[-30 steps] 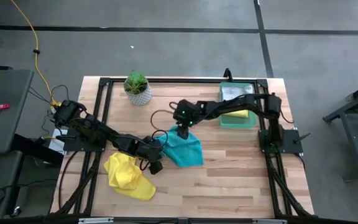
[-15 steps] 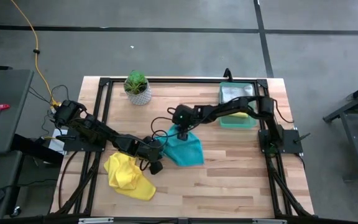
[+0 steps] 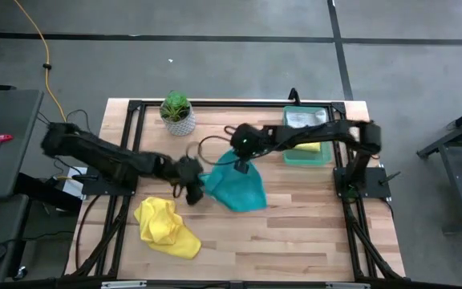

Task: Fold microfiber towels
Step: Fold the blue microfiber cloth

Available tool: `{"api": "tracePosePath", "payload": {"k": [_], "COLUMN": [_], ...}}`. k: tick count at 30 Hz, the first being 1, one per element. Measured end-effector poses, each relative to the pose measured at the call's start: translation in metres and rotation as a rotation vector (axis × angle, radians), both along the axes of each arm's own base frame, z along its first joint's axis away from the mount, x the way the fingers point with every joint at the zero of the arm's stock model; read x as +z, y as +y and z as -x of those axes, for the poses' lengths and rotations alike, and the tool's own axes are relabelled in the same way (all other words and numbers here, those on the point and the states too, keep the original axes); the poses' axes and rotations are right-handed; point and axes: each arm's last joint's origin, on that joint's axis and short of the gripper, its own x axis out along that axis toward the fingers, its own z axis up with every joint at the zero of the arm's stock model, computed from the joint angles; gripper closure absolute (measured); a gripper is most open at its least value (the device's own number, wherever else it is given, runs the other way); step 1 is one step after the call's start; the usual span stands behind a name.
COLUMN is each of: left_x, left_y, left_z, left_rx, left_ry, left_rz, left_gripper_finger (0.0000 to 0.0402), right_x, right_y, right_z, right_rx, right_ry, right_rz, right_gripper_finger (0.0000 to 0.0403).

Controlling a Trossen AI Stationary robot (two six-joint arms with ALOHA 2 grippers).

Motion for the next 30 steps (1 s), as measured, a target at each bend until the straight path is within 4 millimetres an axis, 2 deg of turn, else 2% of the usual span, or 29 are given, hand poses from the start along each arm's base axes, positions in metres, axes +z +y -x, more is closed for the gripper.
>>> {"api": "tracePosePath", "payload": {"k": [4, 7, 14, 17, 20, 23, 25, 30], "left_x": [0.038, 0.058, 0.087, 0.103, 0.122, 0.134, 0.135, 0.118], "left_y": [0.027, 0.047, 0.092, 0.104, 0.106, 0.1, 0.092, 0.064], "left_z": [0.021, 0.038, 0.07, 0.079, 0.083, 0.083, 0.081, 0.071], "left_rx": [0.12, 0.213, 0.335, 0.327, 0.248, 0.157, 0.102, -0.005], "left_ry": [-0.154, -0.239, -0.313, -0.273, -0.241, -0.216, -0.197, -0.085], "left_rz": [-0.067, -0.139, -0.263, -0.315, -0.395, -0.449, -0.451, -0.31], "left_gripper_finger": [0.0401, 0.0401, 0.0401, 0.0401, 0.0401, 0.0401, 0.0401, 0.0401], "right_x": [0.046, 0.067, 0.101, 0.118, 0.128, 0.13, 0.124, 0.086], "right_y": [0.0, -0.007, -0.025, -0.023, -0.011, 0.005, 0.018, 0.05], "right_z": [0.021, 0.035, 0.06, 0.068, 0.075, 0.078, 0.079, 0.074], "right_rx": [-0.054, -0.098, -0.219, -0.227, -0.217, -0.184, -0.159, -0.098], "right_ry": [-0.078, -0.104, -0.153, -0.212, -0.234, -0.22, -0.175, -0.033], "right_rz": [0.094, 0.177, 0.344, 0.383, 0.406, 0.403, 0.368, 0.316], "right_gripper_finger": [0.0402, 0.0402, 0.0402, 0.0403, 0.0403, 0.0403, 0.0403, 0.0403]}}
